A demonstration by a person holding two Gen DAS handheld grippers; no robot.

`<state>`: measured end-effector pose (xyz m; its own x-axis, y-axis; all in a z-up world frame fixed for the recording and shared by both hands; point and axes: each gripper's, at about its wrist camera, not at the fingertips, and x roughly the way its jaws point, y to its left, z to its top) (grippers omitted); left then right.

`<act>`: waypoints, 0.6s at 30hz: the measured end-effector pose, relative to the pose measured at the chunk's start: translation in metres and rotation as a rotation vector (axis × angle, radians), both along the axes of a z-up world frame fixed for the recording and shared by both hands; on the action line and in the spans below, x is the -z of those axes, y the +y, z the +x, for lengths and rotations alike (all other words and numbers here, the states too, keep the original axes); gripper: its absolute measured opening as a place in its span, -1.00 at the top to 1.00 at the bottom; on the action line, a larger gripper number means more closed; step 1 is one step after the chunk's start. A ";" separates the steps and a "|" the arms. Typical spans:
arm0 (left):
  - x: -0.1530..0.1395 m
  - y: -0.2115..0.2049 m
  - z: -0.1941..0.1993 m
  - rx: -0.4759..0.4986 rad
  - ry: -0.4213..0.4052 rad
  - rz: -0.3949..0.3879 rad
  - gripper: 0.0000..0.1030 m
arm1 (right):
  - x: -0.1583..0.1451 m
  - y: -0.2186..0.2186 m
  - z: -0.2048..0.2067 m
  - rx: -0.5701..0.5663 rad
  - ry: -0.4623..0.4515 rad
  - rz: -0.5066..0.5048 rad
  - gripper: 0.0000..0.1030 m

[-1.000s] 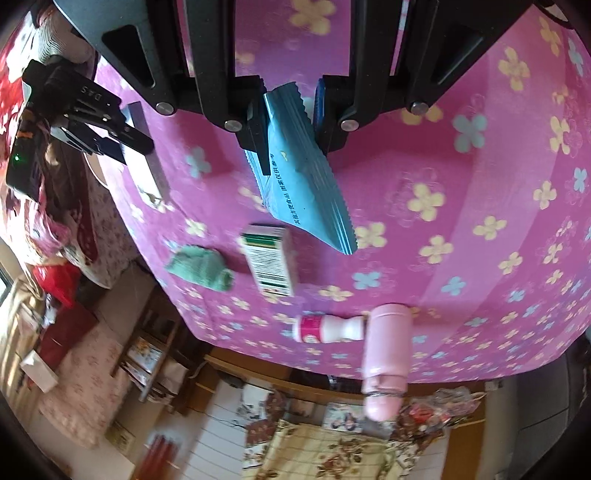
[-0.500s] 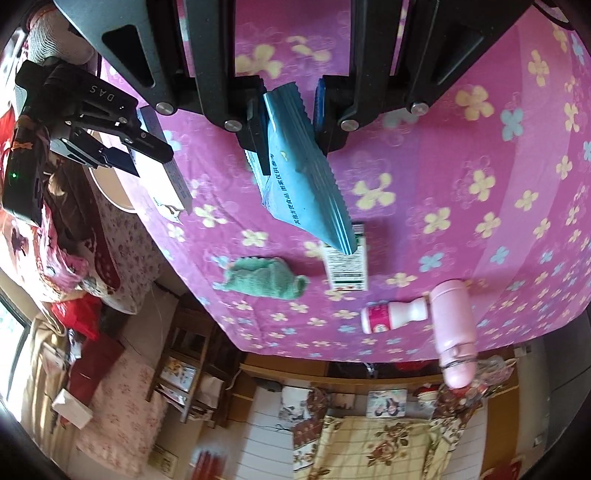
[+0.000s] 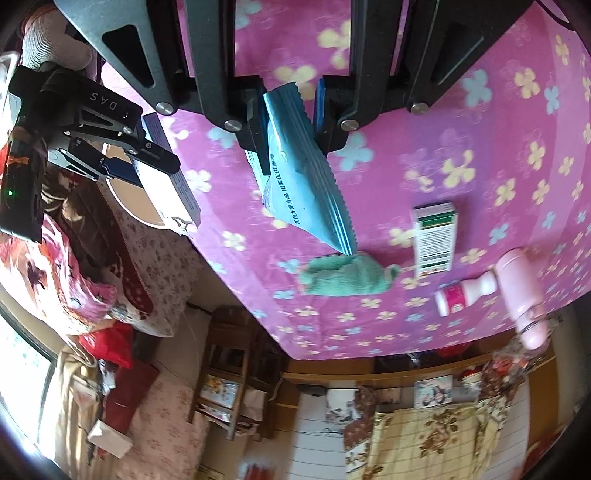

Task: Collect trash
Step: 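Carry the blue bag and medicine box with both grippers over the bucket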

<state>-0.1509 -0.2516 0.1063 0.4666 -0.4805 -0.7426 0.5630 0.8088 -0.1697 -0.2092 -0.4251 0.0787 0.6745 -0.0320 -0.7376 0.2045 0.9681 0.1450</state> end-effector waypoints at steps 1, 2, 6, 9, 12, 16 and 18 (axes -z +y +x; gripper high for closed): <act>0.000 -0.007 -0.002 0.010 -0.001 0.001 0.61 | 0.000 -0.007 -0.003 0.011 0.001 0.000 0.00; 0.000 -0.014 -0.003 0.020 -0.002 0.002 0.61 | 0.000 -0.012 -0.006 0.020 0.001 0.000 0.00; -0.001 -0.043 -0.011 0.061 -0.008 0.010 0.61 | 0.001 -0.036 -0.019 0.061 0.004 0.000 0.00; -0.003 -0.066 -0.018 0.094 -0.016 0.013 0.61 | 0.002 -0.056 -0.030 0.094 0.006 -0.003 0.00; -0.004 -0.086 -0.023 0.122 -0.022 0.013 0.61 | 0.003 -0.077 -0.042 0.133 0.006 0.000 0.00; -0.003 -0.116 -0.031 0.166 -0.024 0.011 0.61 | 0.006 -0.106 -0.056 0.186 0.017 0.001 0.00; -0.002 -0.127 -0.033 0.180 -0.022 0.008 0.61 | 0.009 -0.120 -0.063 0.209 0.025 0.003 0.00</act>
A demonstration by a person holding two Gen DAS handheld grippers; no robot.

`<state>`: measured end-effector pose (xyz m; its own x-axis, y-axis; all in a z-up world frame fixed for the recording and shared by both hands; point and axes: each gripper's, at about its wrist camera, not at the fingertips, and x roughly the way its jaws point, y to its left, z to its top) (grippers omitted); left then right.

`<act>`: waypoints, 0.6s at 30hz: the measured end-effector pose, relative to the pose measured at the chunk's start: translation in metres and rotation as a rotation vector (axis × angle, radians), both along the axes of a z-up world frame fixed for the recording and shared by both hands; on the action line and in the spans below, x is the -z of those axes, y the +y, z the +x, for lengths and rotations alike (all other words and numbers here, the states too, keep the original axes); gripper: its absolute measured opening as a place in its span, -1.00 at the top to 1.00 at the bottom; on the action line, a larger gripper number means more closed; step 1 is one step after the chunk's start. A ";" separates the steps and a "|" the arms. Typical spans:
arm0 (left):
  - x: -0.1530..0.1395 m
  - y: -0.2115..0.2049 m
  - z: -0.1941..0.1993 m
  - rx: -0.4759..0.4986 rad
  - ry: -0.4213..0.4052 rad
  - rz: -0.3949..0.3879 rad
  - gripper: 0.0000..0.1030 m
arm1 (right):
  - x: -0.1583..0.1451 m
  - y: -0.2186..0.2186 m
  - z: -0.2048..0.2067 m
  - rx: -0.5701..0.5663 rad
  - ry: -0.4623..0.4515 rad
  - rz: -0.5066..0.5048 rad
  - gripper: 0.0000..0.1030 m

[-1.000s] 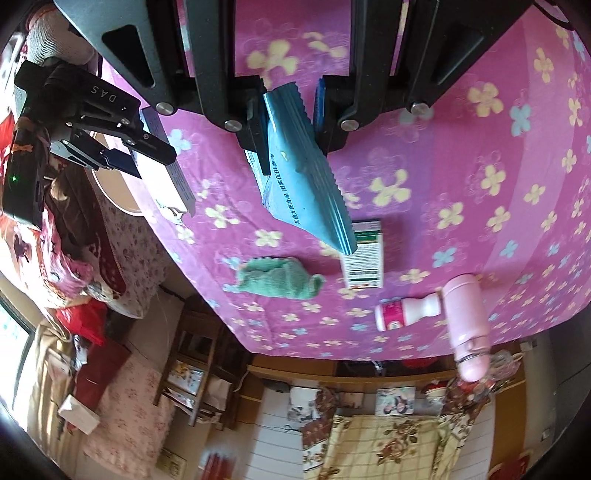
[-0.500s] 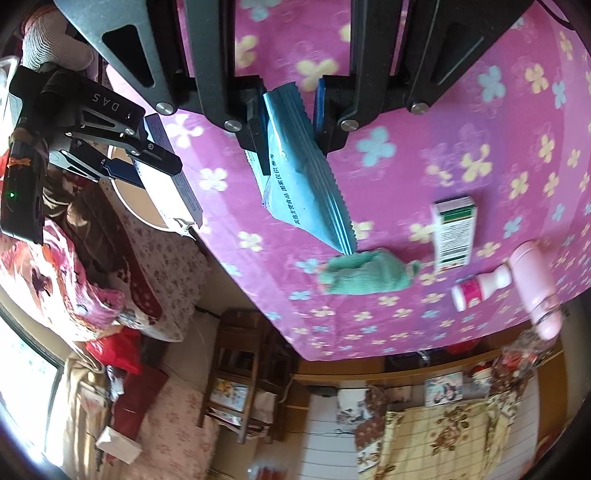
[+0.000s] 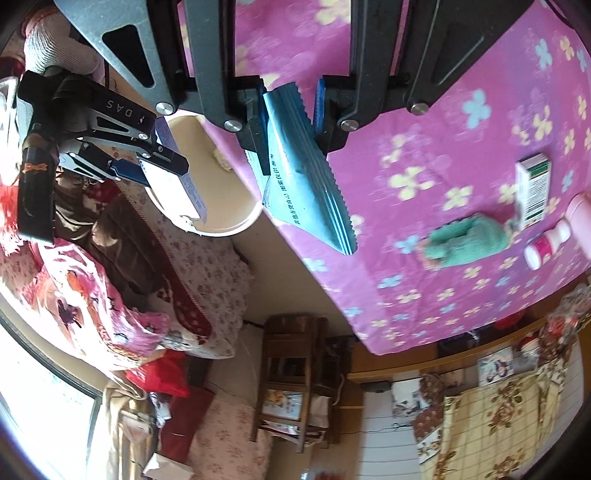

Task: Collect trash
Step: 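Carry the blue bag and medicine box with both grippers over the bucket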

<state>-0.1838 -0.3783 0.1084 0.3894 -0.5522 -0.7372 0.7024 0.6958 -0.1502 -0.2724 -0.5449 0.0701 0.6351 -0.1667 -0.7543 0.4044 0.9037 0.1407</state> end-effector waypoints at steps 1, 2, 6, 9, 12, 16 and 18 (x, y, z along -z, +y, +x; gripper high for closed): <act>0.001 -0.008 -0.001 0.010 0.005 -0.002 0.61 | 0.002 -0.007 -0.004 0.012 0.004 0.003 0.00; 0.002 -0.014 -0.002 0.017 0.009 -0.004 0.61 | 0.004 -0.013 -0.006 0.023 0.008 0.004 0.00; 0.009 -0.037 -0.006 0.044 0.019 -0.001 0.61 | 0.014 -0.033 -0.013 0.060 0.022 0.018 0.00; 0.012 -0.051 -0.008 0.059 0.022 0.003 0.61 | 0.022 -0.046 -0.017 0.085 0.032 0.031 0.00; 0.017 -0.062 -0.008 0.068 0.028 0.004 0.61 | 0.029 -0.056 -0.021 0.103 0.042 0.041 0.00; 0.023 -0.074 -0.008 0.077 0.039 0.008 0.61 | 0.038 -0.066 -0.024 0.122 0.053 0.054 0.00; 0.026 -0.078 -0.007 0.079 0.045 0.006 0.61 | 0.041 -0.070 -0.025 0.129 0.056 0.060 0.00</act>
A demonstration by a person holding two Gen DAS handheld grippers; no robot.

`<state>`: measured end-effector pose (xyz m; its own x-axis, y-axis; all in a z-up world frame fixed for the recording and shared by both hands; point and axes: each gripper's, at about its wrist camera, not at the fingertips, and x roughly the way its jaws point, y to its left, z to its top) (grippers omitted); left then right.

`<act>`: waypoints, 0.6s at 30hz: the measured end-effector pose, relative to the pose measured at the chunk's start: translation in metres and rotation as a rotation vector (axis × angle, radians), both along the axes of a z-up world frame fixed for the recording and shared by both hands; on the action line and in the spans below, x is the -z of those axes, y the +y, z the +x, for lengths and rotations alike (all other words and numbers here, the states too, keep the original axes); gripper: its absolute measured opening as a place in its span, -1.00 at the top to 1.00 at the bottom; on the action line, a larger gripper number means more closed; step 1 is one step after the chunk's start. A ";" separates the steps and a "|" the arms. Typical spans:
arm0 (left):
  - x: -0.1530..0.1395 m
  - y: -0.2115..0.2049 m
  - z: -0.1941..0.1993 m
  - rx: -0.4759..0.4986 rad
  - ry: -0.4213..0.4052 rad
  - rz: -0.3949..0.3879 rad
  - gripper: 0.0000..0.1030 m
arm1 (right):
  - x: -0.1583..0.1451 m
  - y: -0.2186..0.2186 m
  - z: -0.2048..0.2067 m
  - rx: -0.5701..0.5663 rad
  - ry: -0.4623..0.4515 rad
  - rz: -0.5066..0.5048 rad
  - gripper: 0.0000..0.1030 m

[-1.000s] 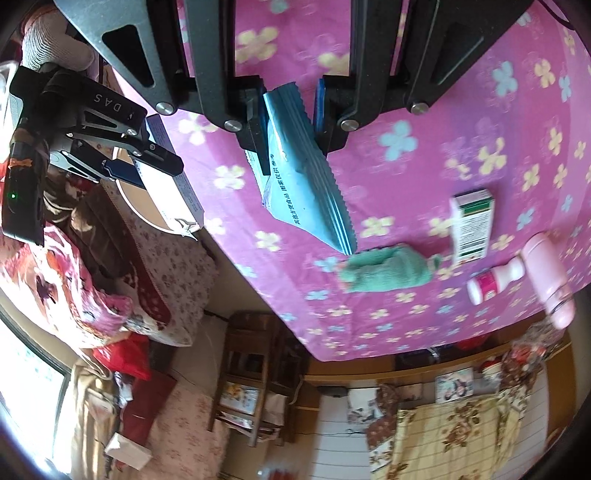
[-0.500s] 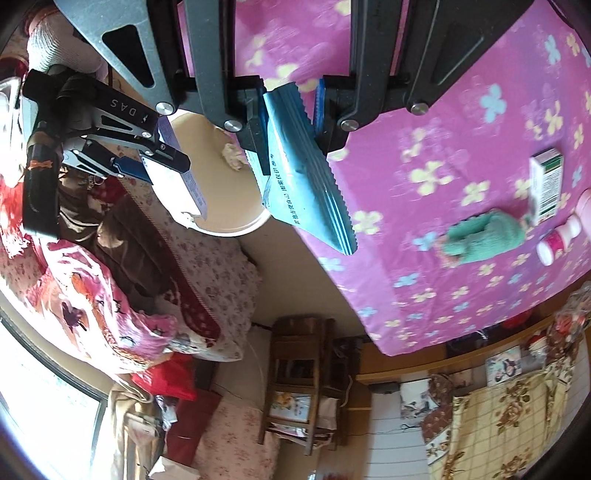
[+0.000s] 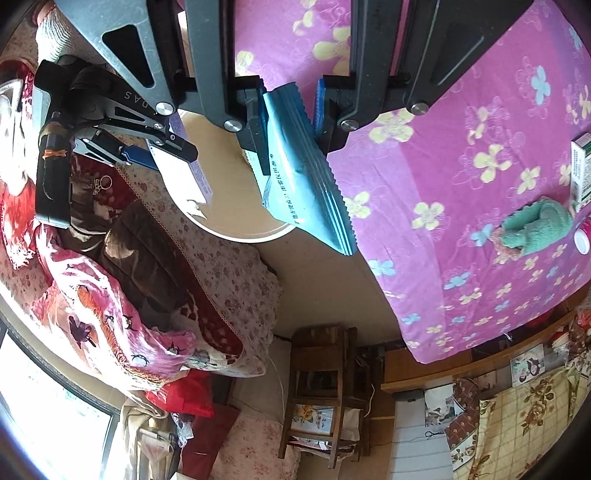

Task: Collect trash
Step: 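Carry the blue bag and medicine box with both grippers over the bucket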

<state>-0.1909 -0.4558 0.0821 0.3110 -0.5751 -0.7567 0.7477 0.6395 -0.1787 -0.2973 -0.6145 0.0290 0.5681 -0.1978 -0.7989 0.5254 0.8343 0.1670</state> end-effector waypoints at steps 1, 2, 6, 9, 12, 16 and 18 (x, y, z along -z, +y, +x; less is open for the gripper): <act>0.002 -0.002 0.000 0.001 0.004 -0.001 0.61 | 0.002 -0.002 0.000 0.004 0.002 0.003 0.00; 0.004 -0.004 0.001 0.001 0.007 -0.001 0.61 | 0.003 -0.003 0.000 0.007 0.004 0.006 0.00; 0.011 -0.009 0.002 0.002 0.021 0.001 0.61 | 0.011 -0.007 0.001 0.016 0.013 0.016 0.00; 0.015 -0.012 0.002 0.003 0.027 0.005 0.61 | 0.017 -0.010 0.002 0.022 0.019 0.025 0.00; 0.019 -0.015 0.002 0.004 0.030 0.011 0.61 | 0.022 -0.013 0.003 0.026 0.027 0.035 -0.01; 0.026 -0.019 0.002 0.003 0.038 0.020 0.61 | 0.029 -0.016 0.005 0.028 0.037 0.041 -0.01; 0.029 -0.022 0.002 0.005 0.040 0.025 0.61 | 0.031 -0.017 0.005 0.030 0.041 0.045 -0.01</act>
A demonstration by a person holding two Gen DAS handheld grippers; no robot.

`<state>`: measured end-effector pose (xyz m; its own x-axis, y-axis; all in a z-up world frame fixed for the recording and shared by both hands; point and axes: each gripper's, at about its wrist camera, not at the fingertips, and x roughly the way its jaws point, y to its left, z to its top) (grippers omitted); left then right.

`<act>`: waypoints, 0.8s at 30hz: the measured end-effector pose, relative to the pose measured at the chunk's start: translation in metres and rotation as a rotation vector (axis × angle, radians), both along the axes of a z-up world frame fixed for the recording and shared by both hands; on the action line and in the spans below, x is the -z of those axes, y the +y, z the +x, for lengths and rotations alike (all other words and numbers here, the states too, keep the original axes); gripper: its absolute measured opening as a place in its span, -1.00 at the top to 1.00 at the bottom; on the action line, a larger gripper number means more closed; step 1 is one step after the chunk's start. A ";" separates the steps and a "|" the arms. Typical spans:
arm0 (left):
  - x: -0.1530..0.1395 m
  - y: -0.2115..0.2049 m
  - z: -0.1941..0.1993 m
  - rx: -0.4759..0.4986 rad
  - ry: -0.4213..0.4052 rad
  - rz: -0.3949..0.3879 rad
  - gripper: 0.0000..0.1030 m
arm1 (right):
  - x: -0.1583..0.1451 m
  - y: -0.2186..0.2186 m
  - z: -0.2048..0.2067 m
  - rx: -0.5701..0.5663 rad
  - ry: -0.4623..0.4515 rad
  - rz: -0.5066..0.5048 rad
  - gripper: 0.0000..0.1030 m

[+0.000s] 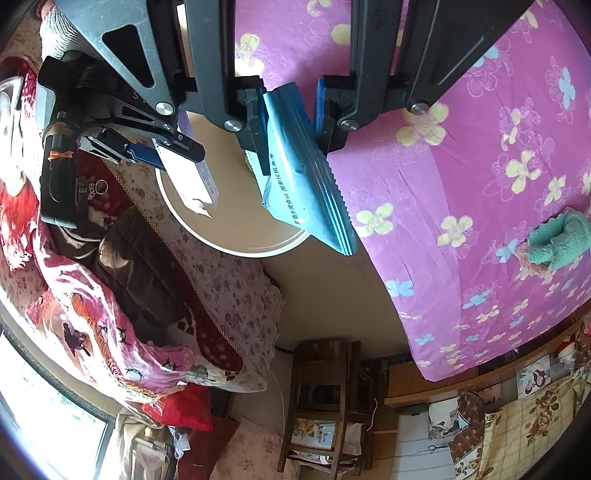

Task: Collect trash
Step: 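Carry the blue bag and medicine box with both grippers over the bucket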

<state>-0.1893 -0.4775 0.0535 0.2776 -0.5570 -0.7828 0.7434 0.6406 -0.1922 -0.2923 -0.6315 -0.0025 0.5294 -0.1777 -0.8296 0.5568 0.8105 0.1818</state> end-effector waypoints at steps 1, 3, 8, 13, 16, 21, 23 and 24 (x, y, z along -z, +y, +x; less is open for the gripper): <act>0.001 -0.001 0.000 0.000 0.001 0.002 0.61 | 0.002 -0.001 0.000 0.002 0.003 0.002 -0.01; 0.003 -0.003 0.000 -0.001 0.004 0.004 0.61 | 0.005 -0.002 0.000 0.006 0.007 0.008 -0.01; 0.009 -0.005 0.001 -0.002 0.009 0.012 0.61 | 0.011 -0.006 0.001 0.015 0.010 0.023 -0.04; 0.014 -0.007 0.002 -0.006 0.019 0.016 0.60 | 0.014 -0.009 0.004 0.019 0.012 0.030 -0.04; 0.015 -0.008 0.001 -0.007 0.014 0.015 0.58 | 0.015 -0.011 0.004 0.028 0.004 0.043 -0.04; 0.016 -0.007 -0.001 0.000 0.008 0.017 0.28 | 0.020 -0.016 0.003 0.045 0.003 0.085 -0.06; 0.017 -0.007 0.000 0.000 0.019 0.016 0.14 | 0.021 -0.016 0.003 0.047 0.003 0.098 -0.06; 0.018 -0.006 0.001 -0.003 0.022 0.017 0.11 | 0.021 -0.016 0.002 0.049 0.002 0.101 -0.11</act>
<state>-0.1883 -0.4833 0.0355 0.2614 -0.5431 -0.7979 0.7372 0.6459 -0.1982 -0.2899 -0.6479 -0.0237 0.5202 -0.1193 -0.8457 0.5962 0.7597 0.2595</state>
